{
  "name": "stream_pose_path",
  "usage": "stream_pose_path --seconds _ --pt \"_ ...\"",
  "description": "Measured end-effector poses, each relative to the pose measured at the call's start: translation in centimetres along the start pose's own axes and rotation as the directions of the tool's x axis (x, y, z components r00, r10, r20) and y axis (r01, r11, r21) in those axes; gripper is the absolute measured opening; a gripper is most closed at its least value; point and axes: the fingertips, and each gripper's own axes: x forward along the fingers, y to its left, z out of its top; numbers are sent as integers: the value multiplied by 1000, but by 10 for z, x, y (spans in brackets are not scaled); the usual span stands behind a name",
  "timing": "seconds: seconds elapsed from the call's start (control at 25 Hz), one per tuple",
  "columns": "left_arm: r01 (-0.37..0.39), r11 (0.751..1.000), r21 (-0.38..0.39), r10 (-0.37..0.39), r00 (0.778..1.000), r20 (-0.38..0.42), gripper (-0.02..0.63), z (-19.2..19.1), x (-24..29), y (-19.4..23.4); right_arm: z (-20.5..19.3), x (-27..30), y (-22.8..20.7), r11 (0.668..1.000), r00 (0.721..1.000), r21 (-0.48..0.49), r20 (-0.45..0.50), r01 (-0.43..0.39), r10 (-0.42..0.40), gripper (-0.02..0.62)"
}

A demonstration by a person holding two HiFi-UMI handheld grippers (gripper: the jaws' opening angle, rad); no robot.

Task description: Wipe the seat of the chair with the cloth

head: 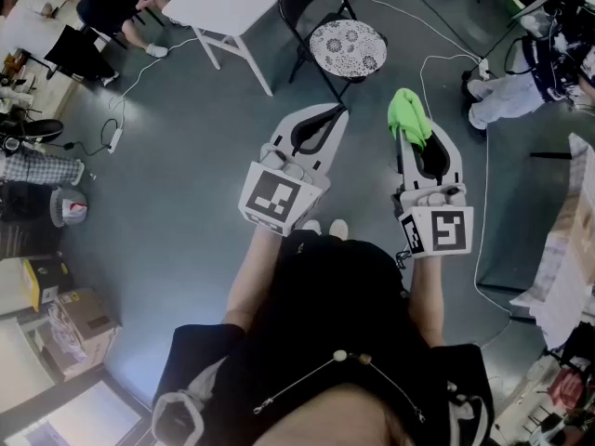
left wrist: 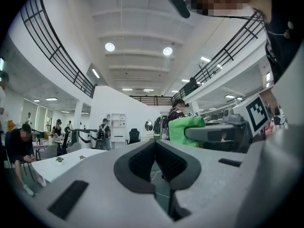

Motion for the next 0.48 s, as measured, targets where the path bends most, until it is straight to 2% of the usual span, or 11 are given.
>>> stream_pose_path --seconds 0.32,0.48 --pt "-1 1000 -9 1 1000 -12 5 -4 -3 -6 4 -9 -1 1000 1000 -3 9 -10 10 99" --pt "-1 1000 -15 1 1000 8 5 0 -1 -8 3 -14 -4 1000 1000 -10 5 -10 10 98"
